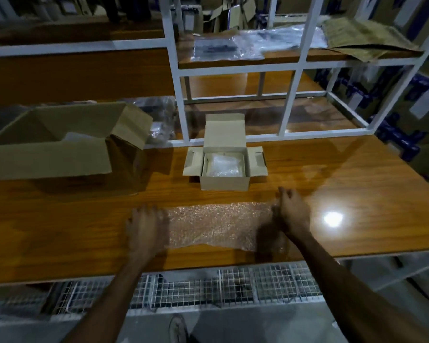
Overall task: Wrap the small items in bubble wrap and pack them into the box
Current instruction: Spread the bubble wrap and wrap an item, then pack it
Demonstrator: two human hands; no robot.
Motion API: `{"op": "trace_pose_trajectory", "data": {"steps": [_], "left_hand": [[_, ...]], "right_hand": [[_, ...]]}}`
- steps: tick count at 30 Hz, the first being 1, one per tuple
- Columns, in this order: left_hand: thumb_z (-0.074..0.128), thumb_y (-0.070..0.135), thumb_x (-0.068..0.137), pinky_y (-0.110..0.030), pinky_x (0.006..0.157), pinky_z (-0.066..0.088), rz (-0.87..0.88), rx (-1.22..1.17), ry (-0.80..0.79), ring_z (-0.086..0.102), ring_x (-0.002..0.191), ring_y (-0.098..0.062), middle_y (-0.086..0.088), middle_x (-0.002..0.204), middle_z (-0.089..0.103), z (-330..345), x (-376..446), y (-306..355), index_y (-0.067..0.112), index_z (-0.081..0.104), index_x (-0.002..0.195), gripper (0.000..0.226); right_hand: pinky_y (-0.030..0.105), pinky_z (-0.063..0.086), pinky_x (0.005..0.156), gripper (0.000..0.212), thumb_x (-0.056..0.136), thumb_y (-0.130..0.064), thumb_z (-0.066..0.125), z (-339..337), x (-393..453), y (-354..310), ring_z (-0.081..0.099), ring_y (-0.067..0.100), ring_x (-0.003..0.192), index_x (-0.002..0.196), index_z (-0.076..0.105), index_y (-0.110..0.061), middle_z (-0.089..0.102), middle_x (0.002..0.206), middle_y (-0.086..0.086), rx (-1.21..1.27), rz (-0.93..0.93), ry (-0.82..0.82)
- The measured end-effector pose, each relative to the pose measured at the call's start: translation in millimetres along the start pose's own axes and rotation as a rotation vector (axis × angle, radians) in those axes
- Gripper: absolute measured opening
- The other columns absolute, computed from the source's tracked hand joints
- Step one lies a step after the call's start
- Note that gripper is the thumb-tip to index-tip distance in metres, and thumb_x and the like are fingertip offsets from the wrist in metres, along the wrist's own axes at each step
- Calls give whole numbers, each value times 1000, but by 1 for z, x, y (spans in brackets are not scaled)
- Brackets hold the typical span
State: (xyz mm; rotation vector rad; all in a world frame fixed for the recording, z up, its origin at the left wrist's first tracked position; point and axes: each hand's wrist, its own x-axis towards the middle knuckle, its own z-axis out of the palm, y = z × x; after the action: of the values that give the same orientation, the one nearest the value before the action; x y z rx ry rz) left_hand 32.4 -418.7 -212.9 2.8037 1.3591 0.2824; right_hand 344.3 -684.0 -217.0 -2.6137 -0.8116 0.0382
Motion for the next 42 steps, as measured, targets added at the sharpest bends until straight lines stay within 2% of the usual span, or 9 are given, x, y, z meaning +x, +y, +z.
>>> {"op": "trace_pose_trajectory", "data": {"steps": [4, 7, 9, 12, 15, 30, 33, 36, 42], "left_hand": [[46, 40, 103, -56, 117, 38, 177, -99, -78, 44, 141, -33, -14, 154, 47, 14, -18, 65, 25, 54, 137, 38], [26, 61, 107, -60, 122, -9, 149, -169, -259, -8, 161, -33, -5, 175, -4, 35, -24, 89, 35, 21, 163, 62], [17, 74, 102, -63, 121, -18, 110, -156, -340, -24, 158, -30, -3, 173, -21, 49, -24, 82, 42, 2, 164, 72], [12, 83, 96, -64, 125, -13, 121, -85, -332, -25, 157, -26, -2, 171, -24, 56, -23, 57, 43, -9, 164, 82], [5, 89, 91, -59, 127, -11, 103, -85, -301, -20, 159, -27, -5, 171, -22, 55, -19, 35, 42, -13, 164, 88], [16, 83, 96, -48, 129, -4, -65, -113, -229, -9, 161, -27, -9, 175, -8, 50, -10, -17, 21, -1, 168, 97], [39, 66, 102, -52, 125, 19, -131, -131, -139, 21, 156, -40, -21, 169, 22, 47, -21, -15, 11, 22, 162, 84], [63, 41, 96, -52, 96, 47, -264, -154, 4, 54, 117, -43, -27, 129, 58, 41, -38, -12, 6, 52, 133, 52], [74, 19, 88, -50, 87, 53, -472, -248, -43, 62, 96, -38, -21, 102, 68, 32, -42, -17, 12, 71, 97, 12]], "right_hand": [[35, 52, 99, 48, 102, -23, 55, 38, -34, -66, 55, 22, 121, 149, 45, -17, 50, 145, 8, -20, -378, 117], [50, 41, 117, 52, 106, -41, 40, 67, -54, -108, 40, 29, 146, 155, 40, -22, 36, 164, 11, 58, -459, -92], [56, 23, 126, 64, 107, -56, 19, 80, -60, -107, 11, 29, 159, 163, 21, -26, 8, 173, 8, -69, -405, -258], [56, 4, 129, 74, 102, -69, -2, 89, -60, -81, -10, 26, 160, 164, -2, -30, -15, 172, 5, -223, -364, -251], [58, -5, 127, 77, 100, -74, 1, 81, -53, -62, -20, 28, 158, 162, -14, -32, -26, 169, 7, -253, -295, -243], [54, -10, 124, 89, 93, -81, -1, 46, -27, 41, -16, 30, 159, 163, -18, -30, -28, 170, 6, -242, -85, -235], [58, 6, 125, 86, 97, -71, 18, 43, -23, 46, 10, 36, 159, 166, 0, -23, -3, 174, 13, -126, -92, -220], [53, 51, 101, 62, 100, -27, 61, 30, -31, 55, 57, 37, 124, 156, 39, -13, 50, 149, 19, 106, -61, -50], [44, 52, 95, 32, 100, -29, 68, 10, -29, 69, 65, 22, 105, 130, 66, -16, 70, 120, 5, 389, 54, -106]]}}
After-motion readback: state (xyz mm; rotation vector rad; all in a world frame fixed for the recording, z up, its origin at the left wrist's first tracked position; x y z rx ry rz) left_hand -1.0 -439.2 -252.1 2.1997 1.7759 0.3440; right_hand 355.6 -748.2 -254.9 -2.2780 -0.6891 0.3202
